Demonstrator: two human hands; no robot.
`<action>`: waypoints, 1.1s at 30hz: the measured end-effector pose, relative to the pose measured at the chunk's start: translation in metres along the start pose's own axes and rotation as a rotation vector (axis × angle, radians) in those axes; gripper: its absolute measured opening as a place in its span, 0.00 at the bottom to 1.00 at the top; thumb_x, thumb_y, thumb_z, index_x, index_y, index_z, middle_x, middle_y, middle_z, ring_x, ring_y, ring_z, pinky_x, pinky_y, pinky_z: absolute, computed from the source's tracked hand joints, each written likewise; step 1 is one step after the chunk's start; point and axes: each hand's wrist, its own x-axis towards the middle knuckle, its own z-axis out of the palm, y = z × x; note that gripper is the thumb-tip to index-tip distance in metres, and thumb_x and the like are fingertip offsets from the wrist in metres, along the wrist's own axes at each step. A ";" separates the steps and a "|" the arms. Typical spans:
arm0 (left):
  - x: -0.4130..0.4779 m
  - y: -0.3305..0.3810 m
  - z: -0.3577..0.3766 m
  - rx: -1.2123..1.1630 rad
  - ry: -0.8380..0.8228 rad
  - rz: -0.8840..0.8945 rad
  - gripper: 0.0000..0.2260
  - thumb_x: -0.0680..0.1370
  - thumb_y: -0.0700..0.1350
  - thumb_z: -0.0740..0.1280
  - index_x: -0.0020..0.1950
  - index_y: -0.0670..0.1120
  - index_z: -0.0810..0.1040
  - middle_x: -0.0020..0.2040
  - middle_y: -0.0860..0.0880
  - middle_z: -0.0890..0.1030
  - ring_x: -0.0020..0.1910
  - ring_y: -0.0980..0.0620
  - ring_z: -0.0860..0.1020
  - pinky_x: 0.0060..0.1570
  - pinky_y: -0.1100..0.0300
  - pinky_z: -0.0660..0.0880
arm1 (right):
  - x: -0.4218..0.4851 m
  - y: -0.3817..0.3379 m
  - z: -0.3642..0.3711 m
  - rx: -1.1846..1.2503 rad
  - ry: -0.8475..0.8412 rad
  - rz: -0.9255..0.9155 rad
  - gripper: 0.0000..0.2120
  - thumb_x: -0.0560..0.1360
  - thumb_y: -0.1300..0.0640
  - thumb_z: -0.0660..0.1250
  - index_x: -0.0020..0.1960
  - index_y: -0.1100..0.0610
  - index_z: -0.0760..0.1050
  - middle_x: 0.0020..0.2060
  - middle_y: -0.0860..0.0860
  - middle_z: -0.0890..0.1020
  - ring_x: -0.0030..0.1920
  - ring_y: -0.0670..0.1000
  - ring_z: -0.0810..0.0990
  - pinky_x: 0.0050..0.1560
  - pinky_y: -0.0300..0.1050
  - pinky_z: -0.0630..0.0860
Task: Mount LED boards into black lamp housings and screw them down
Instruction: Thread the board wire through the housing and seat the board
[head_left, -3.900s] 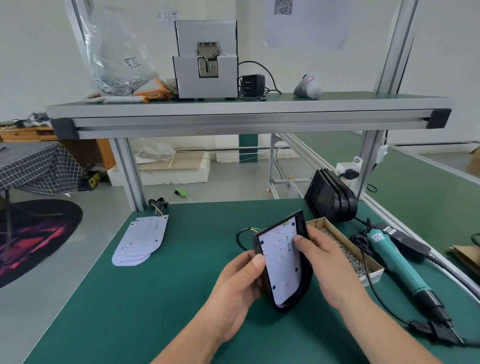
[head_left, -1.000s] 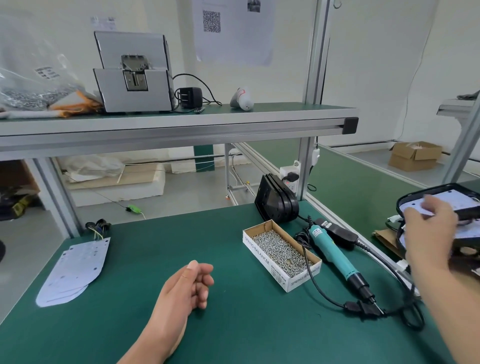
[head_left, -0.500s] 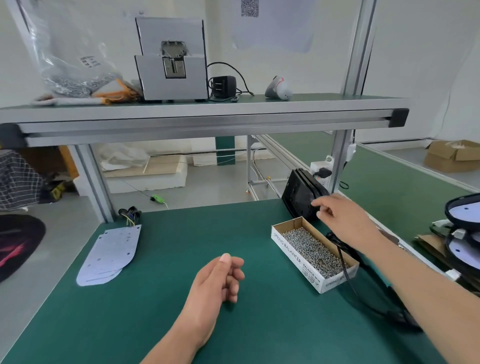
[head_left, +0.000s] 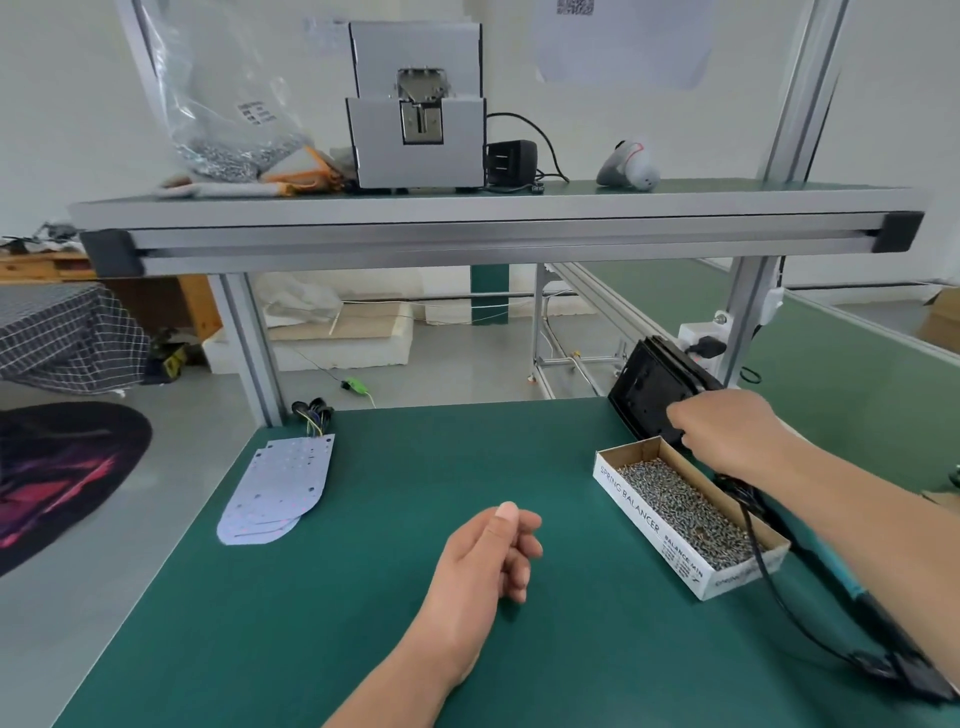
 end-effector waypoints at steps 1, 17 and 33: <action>0.000 0.000 0.000 -0.001 -0.002 0.002 0.18 0.79 0.63 0.64 0.51 0.51 0.87 0.45 0.48 0.84 0.37 0.51 0.75 0.38 0.57 0.75 | 0.000 0.000 0.002 -0.009 0.014 0.000 0.16 0.79 0.62 0.61 0.37 0.51 0.59 0.33 0.48 0.69 0.34 0.51 0.70 0.30 0.46 0.61; 0.000 0.001 0.000 -0.002 -0.002 -0.003 0.18 0.80 0.61 0.63 0.51 0.50 0.87 0.44 0.48 0.84 0.37 0.51 0.75 0.37 0.58 0.75 | -0.008 0.001 0.004 -0.017 0.182 0.043 0.09 0.79 0.62 0.65 0.47 0.49 0.68 0.36 0.48 0.70 0.35 0.52 0.75 0.32 0.48 0.72; 0.003 -0.002 -0.002 0.000 0.020 0.020 0.19 0.81 0.62 0.63 0.51 0.51 0.87 0.44 0.47 0.83 0.36 0.50 0.74 0.37 0.57 0.74 | -0.097 -0.082 -0.027 0.722 0.437 0.066 0.04 0.79 0.46 0.69 0.49 0.44 0.76 0.41 0.43 0.81 0.42 0.51 0.81 0.42 0.50 0.76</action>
